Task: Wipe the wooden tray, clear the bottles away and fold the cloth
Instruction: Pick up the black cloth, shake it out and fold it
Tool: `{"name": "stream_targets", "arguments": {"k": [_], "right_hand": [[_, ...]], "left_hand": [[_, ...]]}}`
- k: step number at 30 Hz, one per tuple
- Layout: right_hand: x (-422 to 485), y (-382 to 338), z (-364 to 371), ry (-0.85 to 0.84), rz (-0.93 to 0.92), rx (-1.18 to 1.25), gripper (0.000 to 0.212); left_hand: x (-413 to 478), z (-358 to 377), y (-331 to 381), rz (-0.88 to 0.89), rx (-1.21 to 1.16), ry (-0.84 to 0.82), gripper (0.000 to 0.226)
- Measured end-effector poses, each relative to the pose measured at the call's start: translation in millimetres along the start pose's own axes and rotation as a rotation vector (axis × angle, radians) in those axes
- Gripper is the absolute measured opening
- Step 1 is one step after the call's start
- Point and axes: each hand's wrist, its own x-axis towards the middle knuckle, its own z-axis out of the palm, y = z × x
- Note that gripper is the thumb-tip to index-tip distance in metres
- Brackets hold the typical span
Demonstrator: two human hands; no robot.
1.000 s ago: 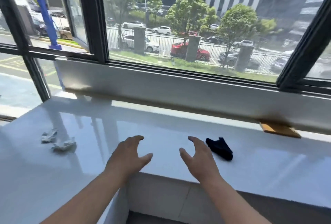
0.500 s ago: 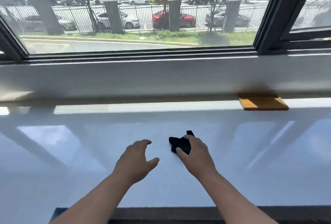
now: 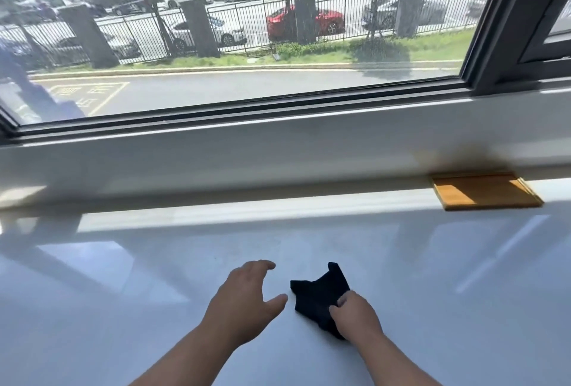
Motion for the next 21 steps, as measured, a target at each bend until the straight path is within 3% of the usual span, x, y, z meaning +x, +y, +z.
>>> {"name": "stream_targets", "arguments": {"k": [4,9,12,15,17,19,21], "right_hand": [[-3,-9,-6,0.009,0.039,-0.094,0.009],[-23,-11,-11,0.036,0.248,0.044,0.042],[-16,-14,-4,0.017,0.274,0.115,0.028],[-12,-28,0,0.023,0.241,0.175,0.029],[-20,-41,-7,0.019,0.247,0.205,0.012],[-21,-43,-13,0.062,0.241,0.300,0.019],[-25,-47,-22,0.006,0.240,0.306,0.008]], "left_hand": [[19,-4,-11,0.027,-0.025,-0.035,0.062],[40,-11,-20,0.091,-0.099,-0.059,0.060],[56,-8,-27,0.122,-0.110,-0.084,0.059],[67,-2,-32,0.131,-0.102,-0.115,0.058],[67,1,-32,0.126,-0.099,-0.140,0.059],[65,-1,-29,0.109,-0.113,-0.153,0.059],[66,-4,-24,0.100,-0.119,-0.139,0.057]]}}
